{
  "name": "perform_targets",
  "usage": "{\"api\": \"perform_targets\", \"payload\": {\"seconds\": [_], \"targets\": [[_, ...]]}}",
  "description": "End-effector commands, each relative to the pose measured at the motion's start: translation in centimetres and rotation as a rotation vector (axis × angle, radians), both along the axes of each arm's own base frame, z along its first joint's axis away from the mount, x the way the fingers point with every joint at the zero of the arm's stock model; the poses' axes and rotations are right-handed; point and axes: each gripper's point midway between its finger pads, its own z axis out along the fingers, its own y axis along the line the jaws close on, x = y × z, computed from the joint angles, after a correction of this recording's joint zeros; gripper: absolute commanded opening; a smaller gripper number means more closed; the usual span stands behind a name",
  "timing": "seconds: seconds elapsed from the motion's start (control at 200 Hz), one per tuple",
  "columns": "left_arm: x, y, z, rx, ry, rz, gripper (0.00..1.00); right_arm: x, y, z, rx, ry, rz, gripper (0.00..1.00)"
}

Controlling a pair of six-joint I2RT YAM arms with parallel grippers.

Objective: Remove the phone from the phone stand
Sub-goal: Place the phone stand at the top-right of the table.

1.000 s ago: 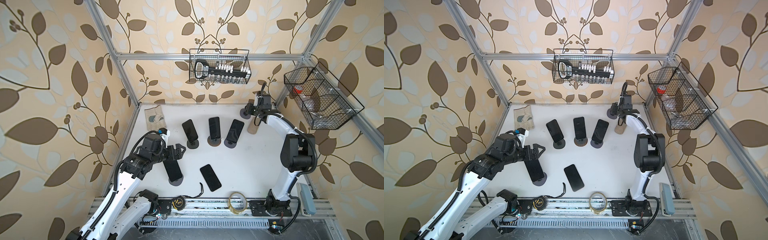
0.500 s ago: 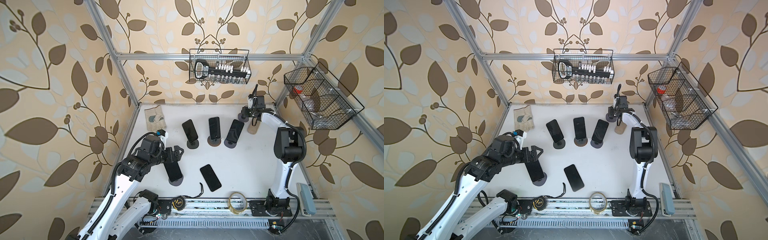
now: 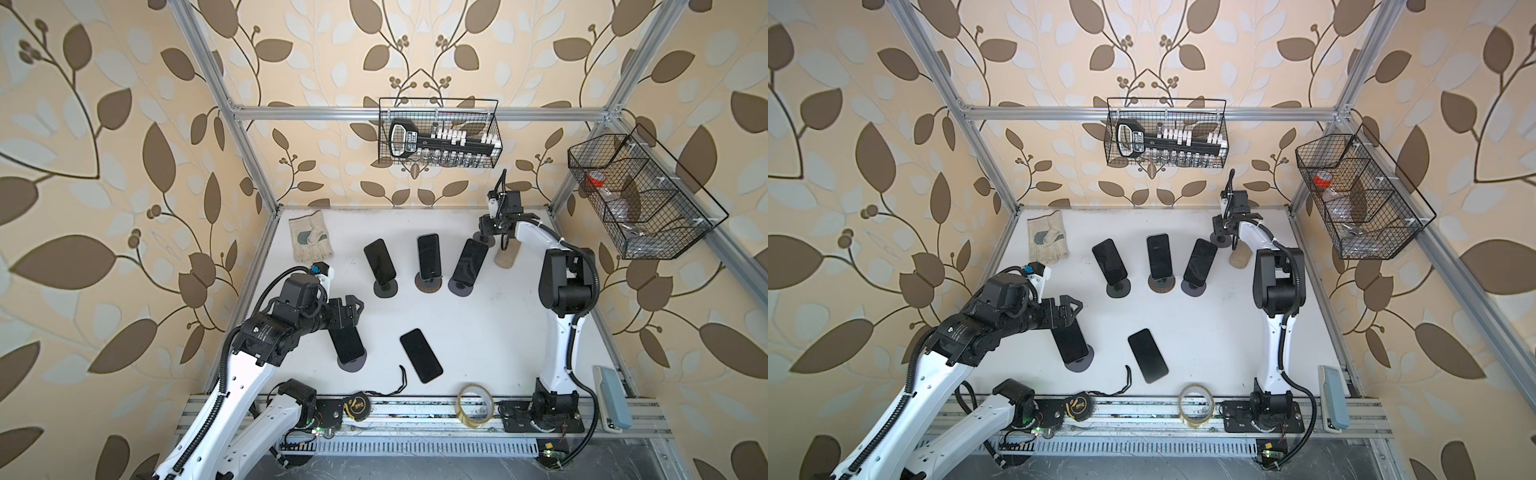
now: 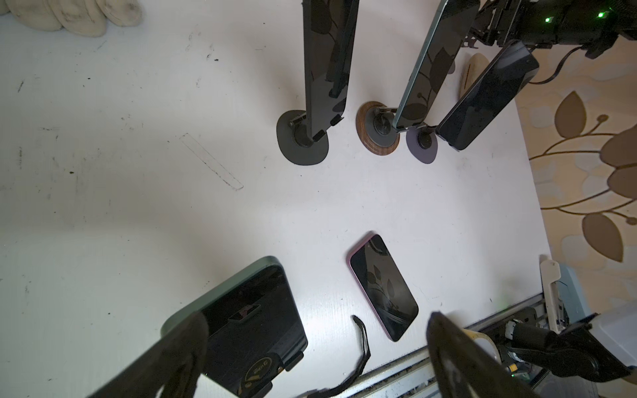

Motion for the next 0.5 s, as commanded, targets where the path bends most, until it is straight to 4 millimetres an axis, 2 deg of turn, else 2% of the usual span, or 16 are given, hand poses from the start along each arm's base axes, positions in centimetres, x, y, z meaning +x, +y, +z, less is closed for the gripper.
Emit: {"api": "perform_targets", "payload": {"seconds": [0.0, 0.13, 0.32, 0.495], "targets": [[0.7, -0.4, 0.3, -0.014, -0.021, -0.008, 0.99, -0.2, -0.6, -1.3, -0.015, 0.043, 0.014, 0.64], [1.2, -0.6, 0.8, 0.0, -0.018, -0.022, 0.99, 0.1, -0.5, 0.2, 0.005, 0.014, 0.011, 0.68], [1.3, -0.9, 0.9, -0.018, -0.025, -0.025, 0.99, 0.3, -0.7, 3.2, -0.001, -0.018, -0.026, 0.81], [1.1, -1.1, 0.9, -0.036, -0.026, -0.034, 0.99, -0.5, -0.5, 6.1, 0.013, -0.065, -0.045, 0.85]]}}
